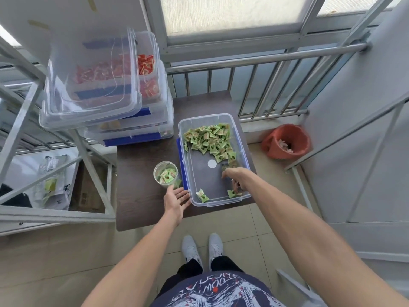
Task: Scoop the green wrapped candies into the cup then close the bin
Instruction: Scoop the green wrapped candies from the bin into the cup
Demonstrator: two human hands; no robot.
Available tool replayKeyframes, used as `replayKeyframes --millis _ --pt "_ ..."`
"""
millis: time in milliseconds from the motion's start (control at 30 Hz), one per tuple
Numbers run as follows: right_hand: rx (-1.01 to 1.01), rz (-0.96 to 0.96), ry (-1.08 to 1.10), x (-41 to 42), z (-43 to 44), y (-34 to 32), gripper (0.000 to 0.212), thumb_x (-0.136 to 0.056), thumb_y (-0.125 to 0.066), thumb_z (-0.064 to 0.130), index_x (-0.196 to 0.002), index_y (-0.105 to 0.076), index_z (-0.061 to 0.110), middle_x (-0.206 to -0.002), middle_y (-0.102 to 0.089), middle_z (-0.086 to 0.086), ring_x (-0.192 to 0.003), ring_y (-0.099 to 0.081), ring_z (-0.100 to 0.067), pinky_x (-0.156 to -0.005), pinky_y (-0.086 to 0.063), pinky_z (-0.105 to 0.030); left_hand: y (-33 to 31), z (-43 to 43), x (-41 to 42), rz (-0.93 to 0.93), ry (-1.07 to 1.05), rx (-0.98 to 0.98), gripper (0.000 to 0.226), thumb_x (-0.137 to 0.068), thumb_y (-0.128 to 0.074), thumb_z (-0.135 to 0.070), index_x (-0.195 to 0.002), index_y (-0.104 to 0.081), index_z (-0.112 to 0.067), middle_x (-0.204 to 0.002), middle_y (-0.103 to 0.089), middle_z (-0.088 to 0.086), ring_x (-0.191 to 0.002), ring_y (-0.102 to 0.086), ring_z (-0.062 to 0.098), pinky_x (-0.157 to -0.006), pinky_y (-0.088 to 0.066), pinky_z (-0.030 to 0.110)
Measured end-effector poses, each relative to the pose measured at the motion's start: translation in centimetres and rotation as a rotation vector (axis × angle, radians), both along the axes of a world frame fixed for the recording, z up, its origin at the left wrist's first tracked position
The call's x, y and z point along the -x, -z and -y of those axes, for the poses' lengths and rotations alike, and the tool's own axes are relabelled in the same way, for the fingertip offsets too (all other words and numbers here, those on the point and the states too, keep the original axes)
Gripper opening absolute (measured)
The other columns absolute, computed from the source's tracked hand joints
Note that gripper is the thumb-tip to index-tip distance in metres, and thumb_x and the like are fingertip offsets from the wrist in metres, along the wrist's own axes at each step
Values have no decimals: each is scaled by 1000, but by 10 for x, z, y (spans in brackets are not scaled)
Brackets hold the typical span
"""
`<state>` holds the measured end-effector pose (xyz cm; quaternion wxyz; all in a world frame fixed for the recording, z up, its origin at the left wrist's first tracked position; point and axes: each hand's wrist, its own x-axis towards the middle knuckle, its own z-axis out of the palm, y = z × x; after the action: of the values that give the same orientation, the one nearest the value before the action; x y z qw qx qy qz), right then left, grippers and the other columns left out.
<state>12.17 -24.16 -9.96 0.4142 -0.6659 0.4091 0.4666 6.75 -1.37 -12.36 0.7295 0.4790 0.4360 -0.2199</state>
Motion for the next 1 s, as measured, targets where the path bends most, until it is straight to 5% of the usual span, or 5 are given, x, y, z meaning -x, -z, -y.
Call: replayKeyframes --millis 200,333,600,733,1000 --pt "88 91 -66 -20 4 12 16 -89 -45 23 -85 -30 23 -58 -16 1 -43 -13 -10 -47 -13 -20 12 16 7 -37 -41 19 53 -101 -41 -39 -124 -55 6 -101 -63 16 -87 -61 24 -75 -53 39" --pt "149 207 -189 -40 9 25 20 -82 -49 30 -75 -37 16 -55 -31 -9 -45 -30 -18 -42 -23 -22 24 21 18 -52 -54 38 50 -100 -43 -38 -122 -55 5 -105 -62 18 -92 -61 27 -82 -53 42" --pt "228 356 -154 -68 6 43 46 -81 -59 44 -106 -65 5 -99 -66 -15 -77 -64 -33 -50 -41 -26 39 23 17 -31 -103 8 40 -100 -45 -35 -104 -59 3 -100 -61 18 -87 -62 27 -79 -53 40" --pt "263 400 -147 -68 -1 54 48 -80 -60 45 -106 -67 5 -105 -67 -11 -90 -66 -32 -64 -47 -29 45 21 14 -32 -127 -4 42 -100 -46 -35 -109 -58 5 -99 -62 19 -85 -62 26 -75 -54 36" --pt "308 478 -110 -45 -13 57 57 -83 -55 62 -94 -66 7 -94 -65 -10 -83 -64 -29 -61 -46 -31 44 11 6 7 -139 -53 40 -99 -48 -35 -106 -58 2 -100 -60 18 -90 -60 27 -90 -51 41"
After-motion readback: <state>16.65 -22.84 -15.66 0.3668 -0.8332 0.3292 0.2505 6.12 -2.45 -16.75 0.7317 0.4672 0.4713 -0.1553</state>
